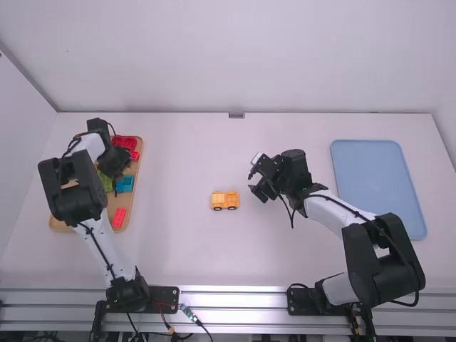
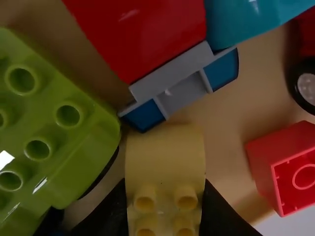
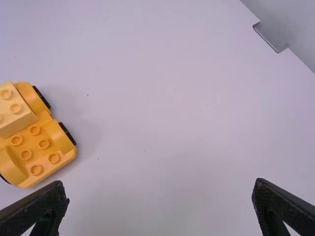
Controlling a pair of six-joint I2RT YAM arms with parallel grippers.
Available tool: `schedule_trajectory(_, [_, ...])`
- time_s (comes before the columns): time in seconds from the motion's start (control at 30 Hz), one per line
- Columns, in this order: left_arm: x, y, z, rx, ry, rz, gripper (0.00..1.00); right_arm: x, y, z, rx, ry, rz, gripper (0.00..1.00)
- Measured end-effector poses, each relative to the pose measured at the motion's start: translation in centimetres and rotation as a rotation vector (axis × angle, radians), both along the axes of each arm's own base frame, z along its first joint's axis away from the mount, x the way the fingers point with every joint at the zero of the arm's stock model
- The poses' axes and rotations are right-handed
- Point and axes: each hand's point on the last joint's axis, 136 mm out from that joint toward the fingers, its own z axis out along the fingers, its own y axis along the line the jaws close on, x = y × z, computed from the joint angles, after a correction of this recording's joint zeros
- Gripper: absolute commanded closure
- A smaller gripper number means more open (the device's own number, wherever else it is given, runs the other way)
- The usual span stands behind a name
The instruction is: Assemble lego blocks to make yellow taxi
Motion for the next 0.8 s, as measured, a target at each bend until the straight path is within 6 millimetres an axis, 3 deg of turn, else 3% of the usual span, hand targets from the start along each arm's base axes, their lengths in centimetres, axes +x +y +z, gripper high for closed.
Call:
schedule_trajectory(0.23, [1.1, 0.1, 2.9, 0.03, 0.013, -0.1, 0.98, 0.0, 0.0, 0.0, 0.005, 0.002, -0.006, 0.01])
schedule_trajectory(0.37, [2.9, -1.5, 5.6, 0.068, -0.003, -0.251, 0.98, 0.1, -0.2, 0.0, 0.014, 0.01, -0.021, 0.01])
schedule_trajectory(0.53, [4.8, -6.0, 7.7, 0.111, -0.014, -0.51, 0.98, 0.8, -1.3, 0.2, 0.051, 0.036, -0.093, 0.01])
schedule_trajectory(0.8, [7.5, -18.7, 9.0, 0.219, -0.082, -1.079, 0.98, 2.4, -6.0, -0.1, 0.095, 0.101, -0.333, 0.01])
